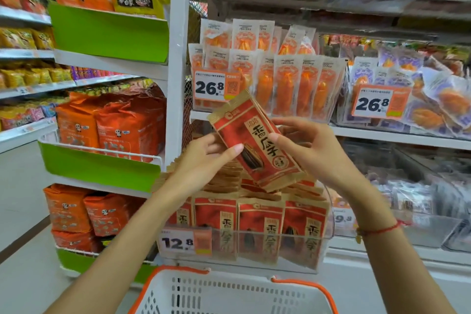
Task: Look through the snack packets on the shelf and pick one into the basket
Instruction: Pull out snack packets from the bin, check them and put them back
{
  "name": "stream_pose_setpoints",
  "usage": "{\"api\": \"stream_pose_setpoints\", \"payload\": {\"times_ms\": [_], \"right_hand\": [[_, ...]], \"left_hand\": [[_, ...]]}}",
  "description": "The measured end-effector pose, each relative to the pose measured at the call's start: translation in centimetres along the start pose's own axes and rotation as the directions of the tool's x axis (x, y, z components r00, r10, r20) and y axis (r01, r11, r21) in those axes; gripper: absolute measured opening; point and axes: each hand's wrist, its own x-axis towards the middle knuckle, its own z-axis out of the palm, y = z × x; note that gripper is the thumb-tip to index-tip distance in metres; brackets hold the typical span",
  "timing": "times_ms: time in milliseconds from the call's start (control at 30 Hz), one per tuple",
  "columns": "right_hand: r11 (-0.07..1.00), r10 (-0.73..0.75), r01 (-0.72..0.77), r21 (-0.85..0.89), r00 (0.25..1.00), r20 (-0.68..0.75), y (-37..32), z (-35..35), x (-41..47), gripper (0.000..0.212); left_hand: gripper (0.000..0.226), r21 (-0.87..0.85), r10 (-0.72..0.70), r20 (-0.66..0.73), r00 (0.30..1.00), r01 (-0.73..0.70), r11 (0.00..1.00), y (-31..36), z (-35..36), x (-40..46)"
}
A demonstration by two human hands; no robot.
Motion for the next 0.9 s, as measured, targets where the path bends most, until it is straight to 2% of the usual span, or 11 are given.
{"api": "stream_pose_setpoints", "payload": {"times_ms": [233, 367, 500, 633, 733, 833, 900], "right_hand": [[0.996, 0.005, -0.003, -0.090, 1.000, 0.021, 2.1, 2.1, 1.7, 0.027], [0.993, 0.031, -0.023, -0.117, 0.997, 0.066, 3.6, 2.5, 1.7, 0.024], [0.993, 0.090, -0.081, -0.086, 0.990, 0.110, 4.3, 1.6, 1.6, 0.018], [0.991, 0.101, -0.088, -0.100, 0.986, 0.130, 4.4, 0.8, 1.5, 0.017], [0.987, 0.072, -0.057, -0.152, 0.993, 0.095, 4.3, 0.1, 1.3, 0.021], [0.991, 0.022, -0.014, -0.134, 0.998, 0.062, 4.1, -0.3, 1.0, 0.036], [0.994, 0.002, 0.003, -0.107, 0.999, 0.048, 3.9, -0.5, 0.9, 0.038]], "left_hand": [[0.016, 0.166, -0.034, 0.026, 0.999, 0.029, 0.986, -2.5, -2.3, 2.5], [0.018, 0.215, 0.003, 0.067, 0.998, -0.018, 0.976, -3.0, -2.6, 2.9], [0.025, 0.278, 0.069, 0.049, 0.996, -0.080, 0.957, -2.3, -2.2, 3.0], [0.039, 0.430, 0.137, -0.043, 0.990, -0.105, 0.897, -1.8, -1.5, 2.6], [0.040, 0.547, 0.182, -0.098, 0.978, -0.100, 0.831, -1.0, -0.8, 2.3], [0.040, 0.598, 0.207, -0.097, 0.973, -0.110, 0.794, -0.3, -0.2, 2.0], [0.039, 0.621, 0.224, -0.085, 0.971, -0.124, 0.774, -0.1, 0.3, 1.8]]}}
